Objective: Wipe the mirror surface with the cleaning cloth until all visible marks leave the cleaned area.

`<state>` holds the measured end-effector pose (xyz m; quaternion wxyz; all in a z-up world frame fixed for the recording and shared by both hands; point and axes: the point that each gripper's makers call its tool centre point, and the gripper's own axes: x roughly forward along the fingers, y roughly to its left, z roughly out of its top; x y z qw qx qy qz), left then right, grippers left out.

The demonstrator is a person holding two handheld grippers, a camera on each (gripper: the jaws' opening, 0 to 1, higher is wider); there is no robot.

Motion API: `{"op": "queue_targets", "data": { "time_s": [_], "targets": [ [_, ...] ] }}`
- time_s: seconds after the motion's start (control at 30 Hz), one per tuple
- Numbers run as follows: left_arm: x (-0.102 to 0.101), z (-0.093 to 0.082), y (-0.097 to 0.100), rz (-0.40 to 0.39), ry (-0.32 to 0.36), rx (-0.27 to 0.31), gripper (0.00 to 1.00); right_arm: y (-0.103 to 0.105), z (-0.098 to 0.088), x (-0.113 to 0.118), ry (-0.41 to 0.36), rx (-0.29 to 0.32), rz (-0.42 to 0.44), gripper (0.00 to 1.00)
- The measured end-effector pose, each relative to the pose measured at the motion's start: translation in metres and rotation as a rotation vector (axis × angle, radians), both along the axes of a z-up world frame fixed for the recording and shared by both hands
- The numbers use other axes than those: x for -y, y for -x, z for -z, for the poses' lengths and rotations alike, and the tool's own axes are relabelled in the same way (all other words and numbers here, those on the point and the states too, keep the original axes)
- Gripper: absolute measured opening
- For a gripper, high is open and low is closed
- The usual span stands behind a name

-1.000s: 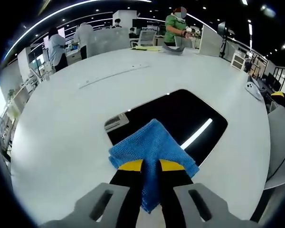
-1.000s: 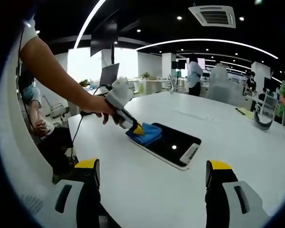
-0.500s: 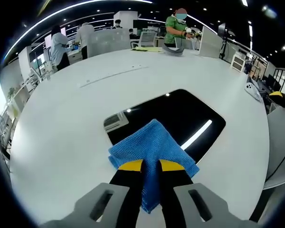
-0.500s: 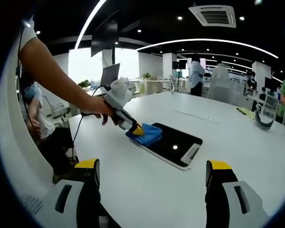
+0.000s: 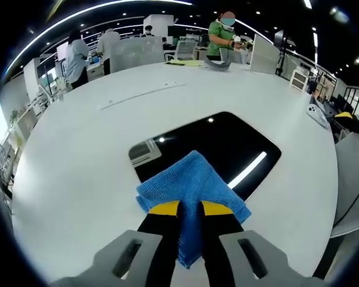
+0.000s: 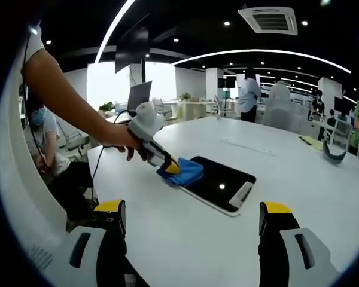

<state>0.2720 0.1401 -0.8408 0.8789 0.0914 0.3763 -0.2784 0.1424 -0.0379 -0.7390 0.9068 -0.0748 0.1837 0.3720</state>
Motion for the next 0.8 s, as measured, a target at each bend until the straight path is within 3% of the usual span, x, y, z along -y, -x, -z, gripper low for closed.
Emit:
{"op": "queue_targets", "data": {
  "time_s": [0.4, 0.5, 0.8],
  "targets": [
    [0.0016, 0.0001, -0.0001, 0.079, -0.001, 0.013, 0.11, -0.0029, 0.0002, 0.0016, -0.005, -0.003, 0.001, 0.92],
    [0.0018, 0.0002, -0.0011, 0.044, 0.021, -0.013, 0.12, -0.0034, -0.0002, 0.0011, -0.01, -0.003, 0.004, 0.92],
    [0.0053, 0.0001, 0.0007, 0.035, -0.009, -0.007, 0.13, -0.0032, -0.0014, -0.0026, -0.013, 0.001, 0.003, 0.92]
  ]
}}
